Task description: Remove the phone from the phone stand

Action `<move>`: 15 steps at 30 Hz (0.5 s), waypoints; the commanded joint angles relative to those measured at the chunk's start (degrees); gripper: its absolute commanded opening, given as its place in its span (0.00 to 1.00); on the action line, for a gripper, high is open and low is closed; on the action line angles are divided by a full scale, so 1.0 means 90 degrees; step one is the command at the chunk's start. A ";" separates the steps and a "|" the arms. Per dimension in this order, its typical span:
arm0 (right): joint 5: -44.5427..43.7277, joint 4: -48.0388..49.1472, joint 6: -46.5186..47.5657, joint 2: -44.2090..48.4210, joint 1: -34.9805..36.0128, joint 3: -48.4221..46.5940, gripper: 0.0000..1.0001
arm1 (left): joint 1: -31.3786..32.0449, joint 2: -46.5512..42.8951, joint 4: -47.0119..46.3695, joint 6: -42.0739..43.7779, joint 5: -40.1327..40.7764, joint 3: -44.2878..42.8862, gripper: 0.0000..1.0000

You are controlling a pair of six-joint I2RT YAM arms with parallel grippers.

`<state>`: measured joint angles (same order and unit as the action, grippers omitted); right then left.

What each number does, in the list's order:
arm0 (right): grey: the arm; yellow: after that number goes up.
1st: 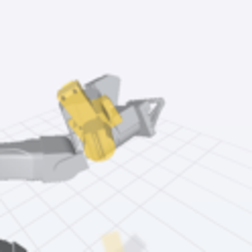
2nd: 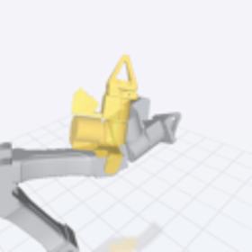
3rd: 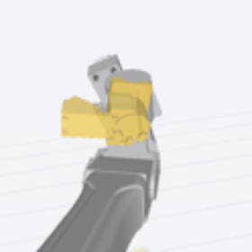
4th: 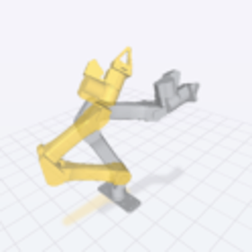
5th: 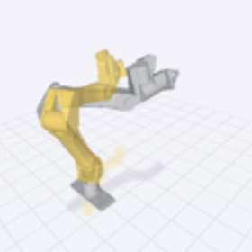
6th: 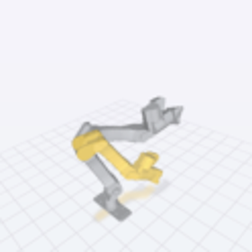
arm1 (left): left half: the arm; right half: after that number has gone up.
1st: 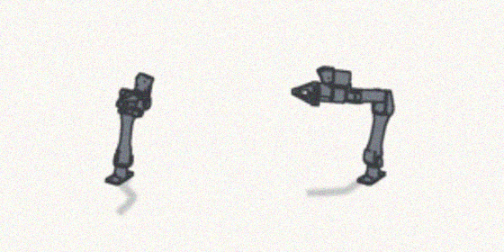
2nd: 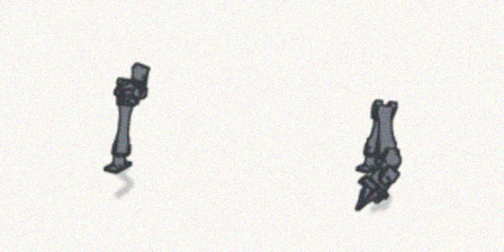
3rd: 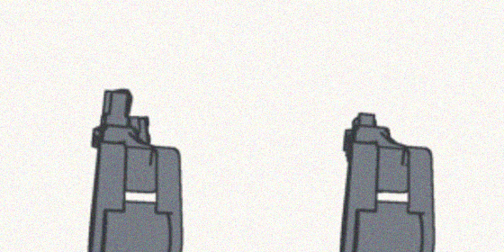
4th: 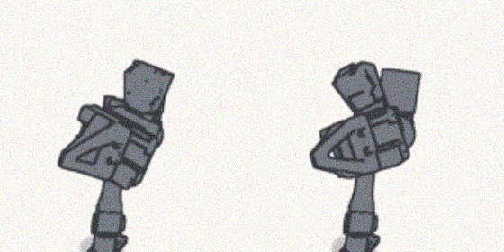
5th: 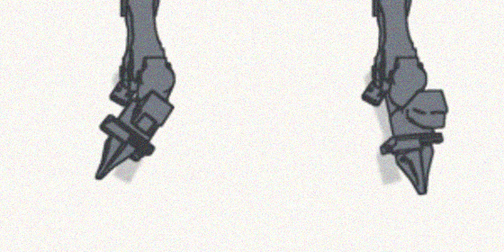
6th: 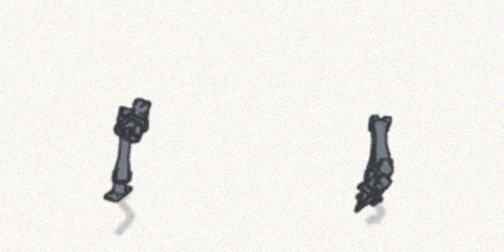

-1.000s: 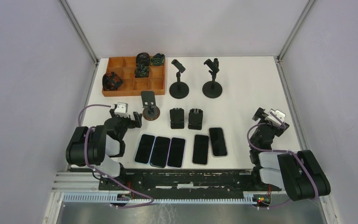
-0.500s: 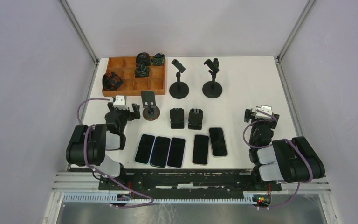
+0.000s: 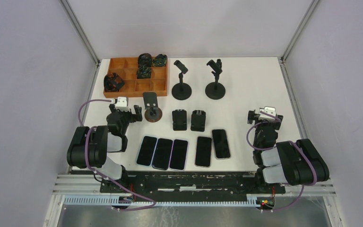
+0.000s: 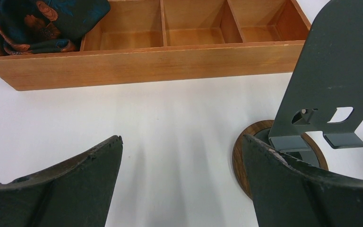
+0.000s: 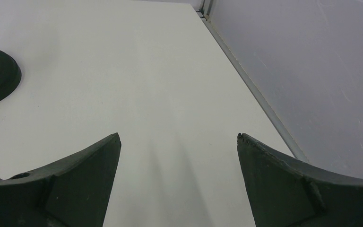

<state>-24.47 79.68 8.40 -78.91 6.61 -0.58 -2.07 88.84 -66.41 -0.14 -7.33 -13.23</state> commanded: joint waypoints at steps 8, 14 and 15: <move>0.0053 0.0291 0.0014 0.0082 -0.0022 0.0739 0.98 | 0.0015 -0.0047 -0.0199 0.0039 0.0152 -0.0072 1.00; 0.0048 0.0289 0.0013 0.0087 -0.0026 0.0738 0.98 | 0.0015 -0.0030 -0.0173 0.0041 0.0162 -0.0088 1.00; 0.0047 0.0289 0.0013 0.0086 -0.0023 0.0744 0.98 | 0.0012 -0.0019 -0.0170 0.0041 0.0164 -0.0092 1.00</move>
<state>-24.43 79.68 8.43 -78.91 6.61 -0.58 -2.07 88.86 -66.28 -0.14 -7.29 -13.23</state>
